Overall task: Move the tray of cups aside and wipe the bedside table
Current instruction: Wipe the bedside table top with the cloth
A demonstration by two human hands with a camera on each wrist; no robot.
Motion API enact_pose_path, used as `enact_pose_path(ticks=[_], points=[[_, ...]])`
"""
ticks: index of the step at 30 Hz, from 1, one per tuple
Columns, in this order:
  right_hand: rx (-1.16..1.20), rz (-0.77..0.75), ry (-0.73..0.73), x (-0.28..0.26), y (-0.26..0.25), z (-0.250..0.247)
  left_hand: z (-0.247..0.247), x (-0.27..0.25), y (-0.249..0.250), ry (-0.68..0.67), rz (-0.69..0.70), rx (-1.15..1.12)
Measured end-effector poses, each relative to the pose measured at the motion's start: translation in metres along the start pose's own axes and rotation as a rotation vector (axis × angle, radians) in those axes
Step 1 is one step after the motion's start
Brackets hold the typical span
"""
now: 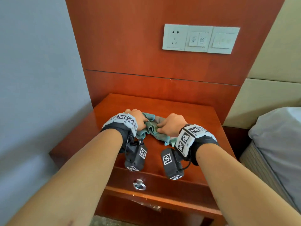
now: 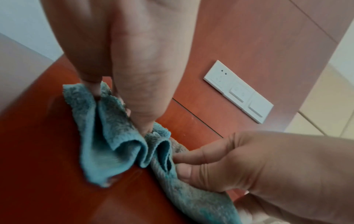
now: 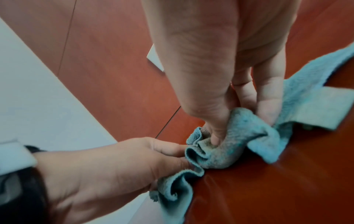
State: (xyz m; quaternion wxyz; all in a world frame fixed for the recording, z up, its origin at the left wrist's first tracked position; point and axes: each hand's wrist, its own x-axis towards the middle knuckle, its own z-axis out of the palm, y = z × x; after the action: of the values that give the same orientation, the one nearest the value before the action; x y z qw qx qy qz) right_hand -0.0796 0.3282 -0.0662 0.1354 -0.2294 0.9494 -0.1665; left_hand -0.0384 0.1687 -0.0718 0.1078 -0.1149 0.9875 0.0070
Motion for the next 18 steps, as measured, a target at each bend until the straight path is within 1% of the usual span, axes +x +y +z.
enact_pose_path(ticks=[1,3,5,6,9,11,13,15,17,18], points=[[0.026,0.016,0.02,-0.011,0.013,-0.004,0.0,-0.003,0.016,-0.004,0.008,-0.001],[0.005,0.047,0.032,-0.034,0.036,-0.014,0.0,-0.006,0.047,-0.003,0.046,-0.009],[-0.089,0.07,-0.006,-0.055,0.054,-0.027,0.001,-0.008,0.076,-0.003,0.077,-0.008],[-0.127,0.087,-0.003,-0.067,0.066,-0.033,0.003,-0.006,0.093,0.003,0.09,-0.017],[-0.126,0.151,0.028,-0.092,0.101,-0.044,0.008,0.002,0.139,-0.006,0.137,-0.007],[-0.079,0.198,0.071,-0.104,0.116,-0.045,0.009,0.01,0.162,-0.017,0.166,-0.009],[-0.026,0.254,0.115,-0.11,0.125,-0.043,0.002,0.007,0.179,-0.035,0.165,-0.069],[-0.04,0.28,0.108,-0.117,0.126,-0.042,-0.006,0.004,0.187,-0.061,0.193,-0.083],[-0.055,0.287,0.084,-0.124,0.128,-0.042,0.0,0.019,0.189,-0.117,0.205,-0.094],[-0.026,0.299,0.085,-0.128,0.13,-0.043,0.005,0.029,0.19,-0.129,0.217,-0.084]])
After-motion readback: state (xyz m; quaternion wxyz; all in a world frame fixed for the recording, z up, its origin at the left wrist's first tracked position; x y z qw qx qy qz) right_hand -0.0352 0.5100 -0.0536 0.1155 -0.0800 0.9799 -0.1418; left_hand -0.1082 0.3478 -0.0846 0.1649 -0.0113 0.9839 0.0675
